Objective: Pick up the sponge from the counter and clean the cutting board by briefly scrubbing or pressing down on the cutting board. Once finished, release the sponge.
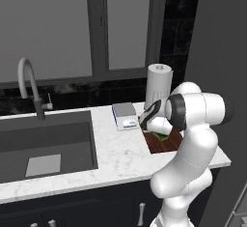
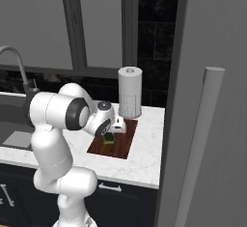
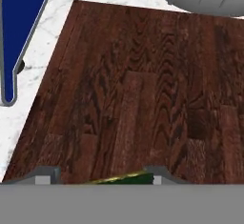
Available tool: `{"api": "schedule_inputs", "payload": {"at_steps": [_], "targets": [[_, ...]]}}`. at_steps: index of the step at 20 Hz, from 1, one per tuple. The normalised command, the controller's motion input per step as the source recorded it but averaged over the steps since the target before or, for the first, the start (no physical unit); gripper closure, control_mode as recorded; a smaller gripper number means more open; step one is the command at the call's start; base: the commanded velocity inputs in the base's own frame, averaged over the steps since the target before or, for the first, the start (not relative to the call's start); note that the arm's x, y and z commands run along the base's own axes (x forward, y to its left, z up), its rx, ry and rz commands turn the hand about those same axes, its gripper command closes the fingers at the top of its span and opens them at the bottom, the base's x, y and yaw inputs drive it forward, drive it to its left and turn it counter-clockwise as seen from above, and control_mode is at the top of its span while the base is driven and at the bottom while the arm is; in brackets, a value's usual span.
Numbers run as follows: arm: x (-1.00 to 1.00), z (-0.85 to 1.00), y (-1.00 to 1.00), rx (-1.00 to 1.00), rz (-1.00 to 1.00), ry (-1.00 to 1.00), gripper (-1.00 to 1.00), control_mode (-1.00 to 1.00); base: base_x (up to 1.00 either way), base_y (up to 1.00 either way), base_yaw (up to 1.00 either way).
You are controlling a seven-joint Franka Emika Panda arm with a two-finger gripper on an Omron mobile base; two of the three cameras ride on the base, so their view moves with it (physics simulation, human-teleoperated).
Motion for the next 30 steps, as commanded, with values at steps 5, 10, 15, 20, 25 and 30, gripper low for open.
{"api": "schedule_inputs", "payload": {"at_steps": [5, 10, 15, 20, 25, 30], "targets": [[0.45, 0.0, -0.02, 0.0, 0.0, -0.15, 1.0, -1.0, 0.0, 0.0, 0.0], [-0.01, -0.01, -0.08, 0.0, 0.0, -0.22, 1.0, -1.0, 0.0, 0.0, 0.0], [-0.68, -0.17, -0.12, 0.0, 0.0, -0.06, 1.0, -1.0, 0.0, 0.0, 0.0], [-0.95, -0.34, -0.21, 0.0, 0.0, 0.0, 1.0, -1.0, 0.0, 0.0, 0.0], [-0.39, -0.13, -0.16, 0.0, 0.0, 0.01, 1.0, -1.0, 0.0, 0.0, 0.0], [0.46, 0.0, -0.23, 0.0, 0.0, -0.02, 1.0, -1.0, 0.0, 0.0, 0.0]]}}
